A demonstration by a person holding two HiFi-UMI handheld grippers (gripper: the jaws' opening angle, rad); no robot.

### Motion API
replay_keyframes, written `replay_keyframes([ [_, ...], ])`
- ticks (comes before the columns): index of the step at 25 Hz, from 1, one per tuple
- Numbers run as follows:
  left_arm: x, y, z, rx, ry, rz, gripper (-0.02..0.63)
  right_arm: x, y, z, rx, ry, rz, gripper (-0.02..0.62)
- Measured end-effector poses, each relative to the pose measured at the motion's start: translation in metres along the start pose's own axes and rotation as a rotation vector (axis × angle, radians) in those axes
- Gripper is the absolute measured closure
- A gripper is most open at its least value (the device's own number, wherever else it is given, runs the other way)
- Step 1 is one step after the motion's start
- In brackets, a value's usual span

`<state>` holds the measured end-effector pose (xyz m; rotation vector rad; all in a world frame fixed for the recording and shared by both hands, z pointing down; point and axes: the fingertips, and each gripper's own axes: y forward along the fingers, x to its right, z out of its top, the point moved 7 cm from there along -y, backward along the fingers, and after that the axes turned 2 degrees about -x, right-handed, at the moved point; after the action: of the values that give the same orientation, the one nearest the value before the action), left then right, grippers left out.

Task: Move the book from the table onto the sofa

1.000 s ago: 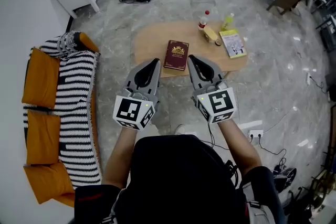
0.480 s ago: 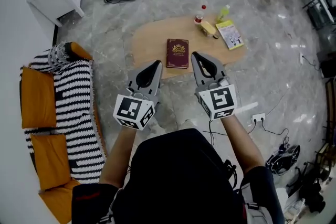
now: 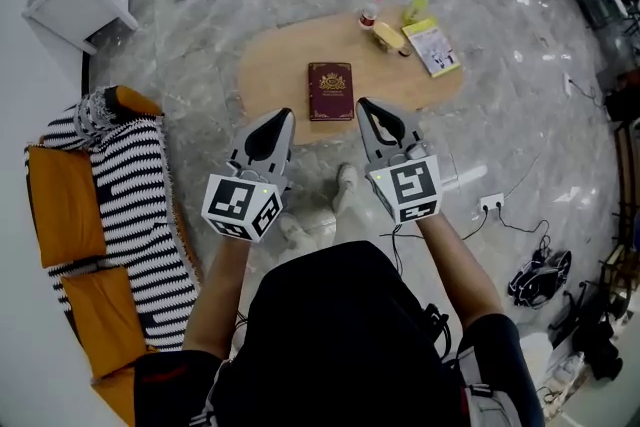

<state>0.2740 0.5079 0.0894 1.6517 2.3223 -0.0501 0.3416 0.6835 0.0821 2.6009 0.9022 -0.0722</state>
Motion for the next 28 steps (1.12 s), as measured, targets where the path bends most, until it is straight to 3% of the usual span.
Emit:
replay_keyframes([
  [7,-0.009,0.051,-0.022,-0.049,-0.019,0.032,0.591,0.038,0.039,-0.042,-0.061,0.046,0.094,0.581],
  [16,-0.029,0.124,-0.079,-0.066,-0.151,0.096,0.591,0.085,0.093,-0.107,-0.175,0.051,0.228,0.581],
  [24,-0.047,0.174,-0.158,-0.132,-0.224,0.152,0.591,0.114,0.136,-0.178,-0.228,0.139,0.238,0.581],
  [28,-0.057,0.192,-0.194,-0.156,-0.231,0.181,0.591,0.117,0.155,-0.211,-0.27,0.111,0.237,0.581],
])
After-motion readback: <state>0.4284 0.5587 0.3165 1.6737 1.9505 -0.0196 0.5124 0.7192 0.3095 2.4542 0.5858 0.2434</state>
